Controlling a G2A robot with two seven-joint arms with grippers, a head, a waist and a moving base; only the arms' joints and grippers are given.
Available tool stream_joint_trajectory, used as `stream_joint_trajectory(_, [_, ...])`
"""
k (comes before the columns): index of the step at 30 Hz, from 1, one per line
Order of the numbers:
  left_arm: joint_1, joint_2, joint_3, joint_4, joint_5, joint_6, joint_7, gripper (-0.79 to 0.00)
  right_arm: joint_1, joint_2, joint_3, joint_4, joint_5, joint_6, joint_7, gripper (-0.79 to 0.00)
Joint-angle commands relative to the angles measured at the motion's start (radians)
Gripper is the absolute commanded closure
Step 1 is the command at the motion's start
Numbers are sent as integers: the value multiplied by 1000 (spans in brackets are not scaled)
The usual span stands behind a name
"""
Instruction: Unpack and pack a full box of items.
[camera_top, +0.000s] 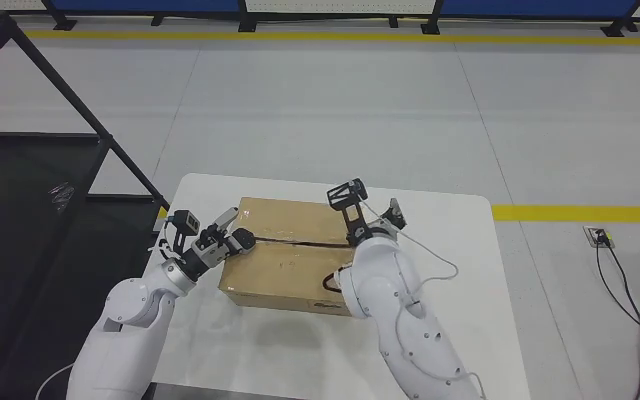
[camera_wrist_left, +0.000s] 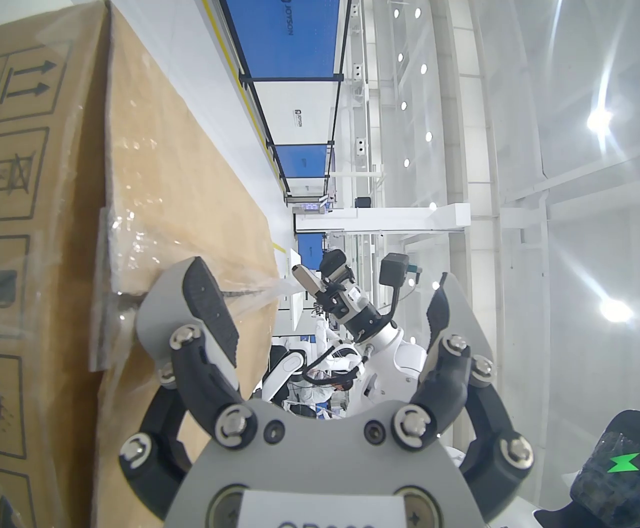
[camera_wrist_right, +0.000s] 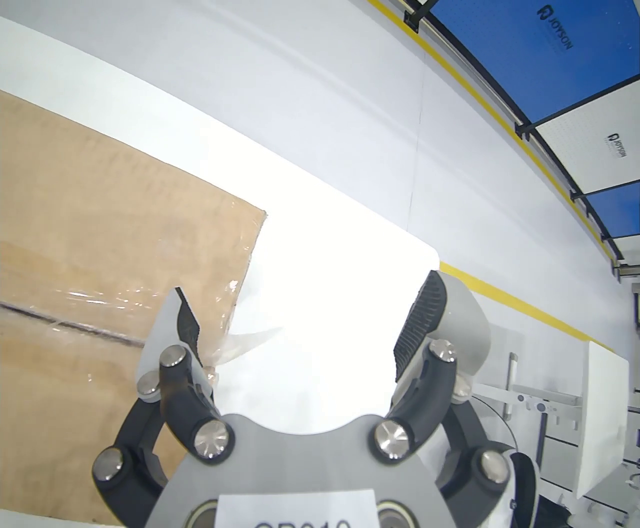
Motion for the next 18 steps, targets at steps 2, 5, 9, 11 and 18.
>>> stream_joint_trajectory(2, [0,0,0,1,-1,-1,1,-785,-22,-4,45,-58,119,36,-58,-785])
stream_joint_trajectory(5, [0,0,1,1,-1,-2,0,-785,-38,-11,91,-91,297,58,-153,-785])
stream_joint_trajectory(9, [0,0,2,0,-3,-3,0,-785,-30,-18,145,-82,524,31,-250,-785])
stream_joint_trajectory(11, [1,1,1,-2,-4,-4,0,-785,-25,-19,161,-72,586,17,-300,-785])
stream_joint_trajectory(18, [6,2,-2,-5,-6,-3,3,-785,50,-21,193,58,871,-135,-224,-785])
